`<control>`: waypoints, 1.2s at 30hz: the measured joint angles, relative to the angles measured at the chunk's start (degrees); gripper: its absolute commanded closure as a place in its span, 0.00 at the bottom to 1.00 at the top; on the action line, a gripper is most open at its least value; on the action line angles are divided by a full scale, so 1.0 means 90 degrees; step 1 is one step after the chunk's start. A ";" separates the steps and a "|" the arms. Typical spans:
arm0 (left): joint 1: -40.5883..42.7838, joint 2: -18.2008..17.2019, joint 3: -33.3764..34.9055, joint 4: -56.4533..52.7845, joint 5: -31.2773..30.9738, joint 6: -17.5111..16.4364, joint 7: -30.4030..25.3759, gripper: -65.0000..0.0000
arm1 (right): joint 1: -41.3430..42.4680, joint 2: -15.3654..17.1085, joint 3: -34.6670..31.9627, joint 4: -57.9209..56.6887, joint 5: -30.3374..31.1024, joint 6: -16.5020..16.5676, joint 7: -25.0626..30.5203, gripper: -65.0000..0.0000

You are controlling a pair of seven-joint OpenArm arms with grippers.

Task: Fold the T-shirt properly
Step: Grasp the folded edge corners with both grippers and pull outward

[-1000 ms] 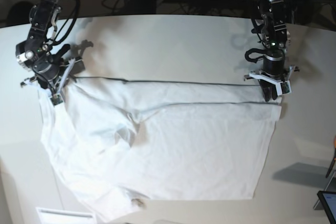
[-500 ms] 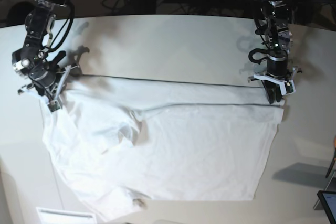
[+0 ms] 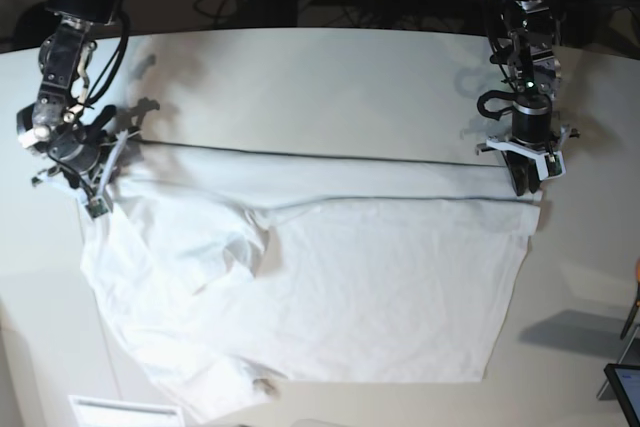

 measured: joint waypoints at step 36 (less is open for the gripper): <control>0.0563 0.0092 -0.0036 0.1758 -0.0002 0.0168 0.0464 0.78 | 0.0287 -0.0058 0.0464 0.1013 -0.0964 -0.0369 0.0578 0.71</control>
